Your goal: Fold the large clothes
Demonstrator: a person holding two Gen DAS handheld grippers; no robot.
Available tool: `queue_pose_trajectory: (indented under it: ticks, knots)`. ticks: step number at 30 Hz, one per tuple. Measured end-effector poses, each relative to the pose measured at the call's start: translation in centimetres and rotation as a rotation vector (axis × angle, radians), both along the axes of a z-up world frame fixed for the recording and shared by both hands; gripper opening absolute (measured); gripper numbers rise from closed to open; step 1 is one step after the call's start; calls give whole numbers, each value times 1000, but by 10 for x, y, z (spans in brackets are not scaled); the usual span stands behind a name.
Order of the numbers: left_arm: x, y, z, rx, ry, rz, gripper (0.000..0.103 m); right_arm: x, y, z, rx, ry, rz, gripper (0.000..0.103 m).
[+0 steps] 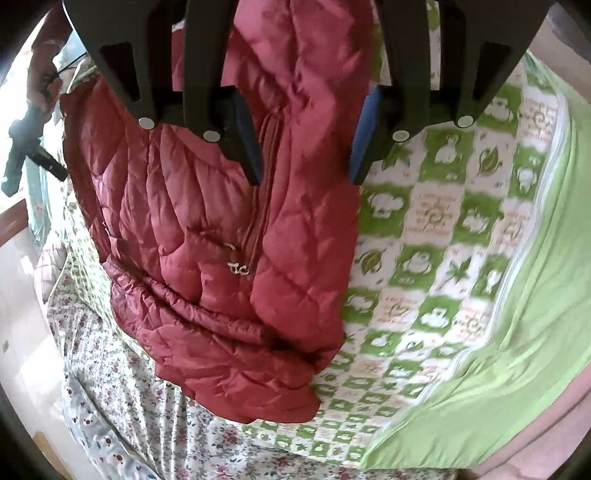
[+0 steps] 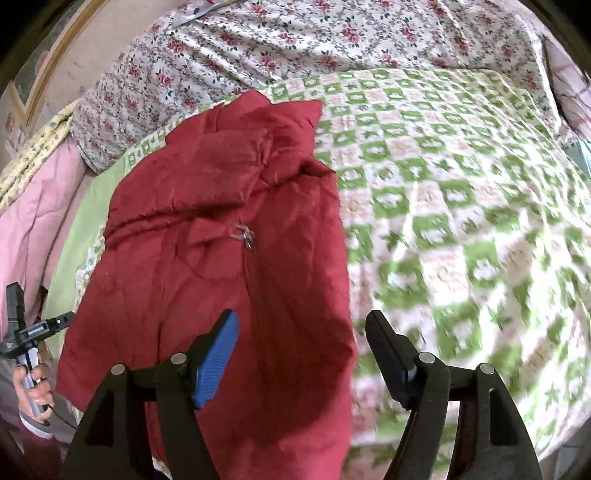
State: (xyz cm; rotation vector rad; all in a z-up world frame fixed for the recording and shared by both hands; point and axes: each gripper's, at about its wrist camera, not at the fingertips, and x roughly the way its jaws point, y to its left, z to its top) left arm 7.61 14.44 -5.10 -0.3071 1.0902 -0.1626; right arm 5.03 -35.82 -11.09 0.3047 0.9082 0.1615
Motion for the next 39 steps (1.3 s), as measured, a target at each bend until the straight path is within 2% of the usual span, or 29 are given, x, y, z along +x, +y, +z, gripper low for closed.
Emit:
queue_pose_trajectory:
  ticks: [4,10,12,14,15,16,18,21,23,25,28,36,39]
  knots:
    - [-12,4,-2,-19,-1,14,54,-12,2,-13,7,35,18,74]
    - [-23,4,-10,-25,21,-1,54,-29,9,-30,46,85,68,74]
    - [-26,5,-13,-34,30,-2,54,-34,13,-35,28,98,94,72]
    - [-29,7,-14,-47,33,-3,54,-41,14,-36,6,99,110,62]
    - [-31,7,-14,-49,33,-4,54,-44,13,-37,10,101,119,50]
    - [-33,8,-14,-48,32,-5,54,-48,10,-36,21,104,124,45]
    - [-35,8,-14,-50,32,-10,54,-53,5,-35,39,107,133,38]
    - [-39,6,-16,-64,38,-33,54,-61,2,-32,54,95,148,35]
    - [-42,4,-18,-59,40,-47,67,-63,4,-31,53,90,153,35]
    - [-45,2,-21,-47,44,-58,69,-64,5,-31,61,83,155,36]
    - [-49,-4,-29,-56,69,-86,69,-63,7,-33,70,81,159,39]
    - [-63,-21,-24,22,9,-172,67,-66,5,-42,131,80,146,46]
    - [-65,-20,-22,13,-4,-189,56,-68,3,-44,159,76,144,46]
